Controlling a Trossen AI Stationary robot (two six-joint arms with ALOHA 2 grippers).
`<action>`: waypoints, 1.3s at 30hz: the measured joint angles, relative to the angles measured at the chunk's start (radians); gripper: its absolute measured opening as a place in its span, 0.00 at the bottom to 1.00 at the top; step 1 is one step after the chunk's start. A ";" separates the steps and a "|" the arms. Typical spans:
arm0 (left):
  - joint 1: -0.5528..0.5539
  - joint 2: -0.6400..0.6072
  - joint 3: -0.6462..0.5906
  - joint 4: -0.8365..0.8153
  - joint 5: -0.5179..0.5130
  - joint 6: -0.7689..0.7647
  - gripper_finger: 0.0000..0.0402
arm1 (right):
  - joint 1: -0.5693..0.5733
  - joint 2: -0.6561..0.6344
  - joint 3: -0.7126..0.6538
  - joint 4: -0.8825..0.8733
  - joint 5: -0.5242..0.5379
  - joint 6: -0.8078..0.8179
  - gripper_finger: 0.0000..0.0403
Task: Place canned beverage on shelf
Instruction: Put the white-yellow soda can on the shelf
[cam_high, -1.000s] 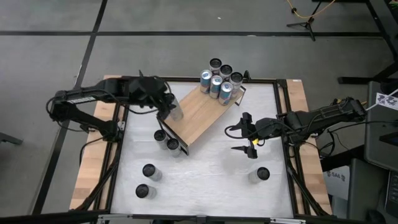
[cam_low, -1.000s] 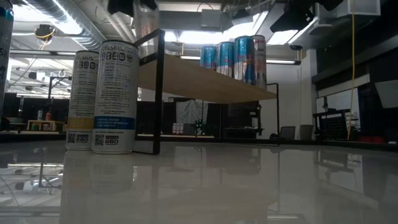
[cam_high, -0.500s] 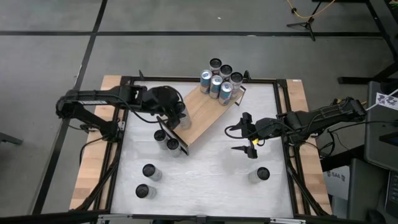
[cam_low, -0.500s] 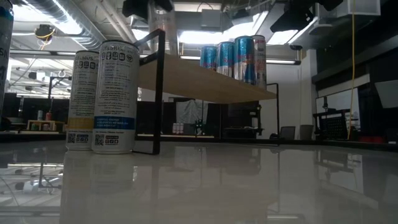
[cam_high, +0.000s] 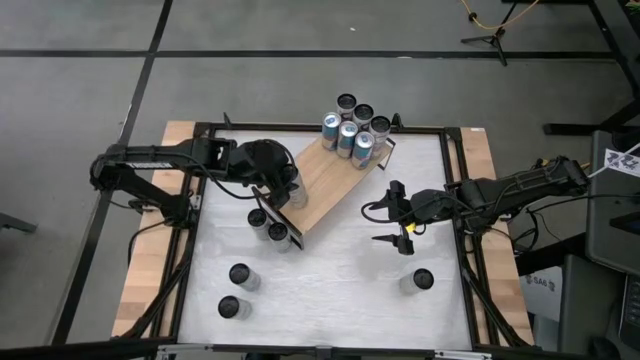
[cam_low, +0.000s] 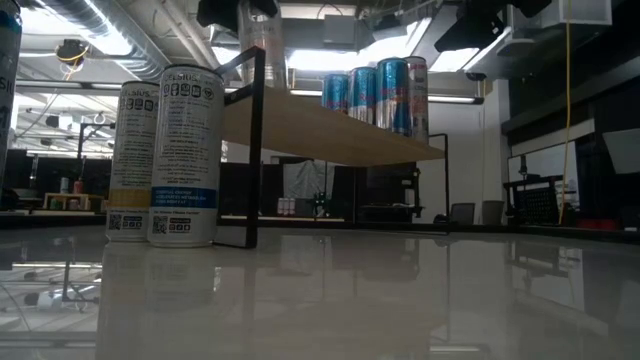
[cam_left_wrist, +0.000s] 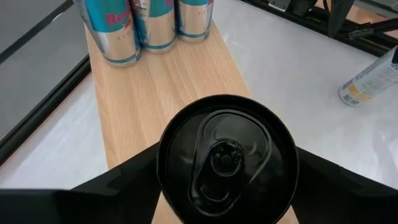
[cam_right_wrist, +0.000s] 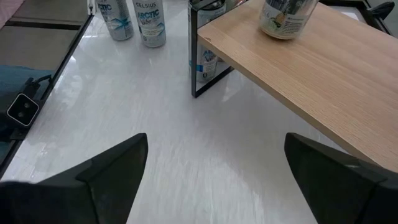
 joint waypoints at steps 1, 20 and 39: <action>0.000 0.000 0.000 0.000 0.000 -0.002 0.72 | 0.000 0.000 0.000 0.000 0.000 0.000 0.93; 0.000 0.000 0.000 -0.001 0.054 -0.006 0.74 | 0.000 0.000 0.000 0.000 0.000 0.000 0.93; 0.000 0.000 0.000 -0.001 0.076 0.014 0.74 | 0.000 0.000 0.000 0.000 0.000 0.000 0.93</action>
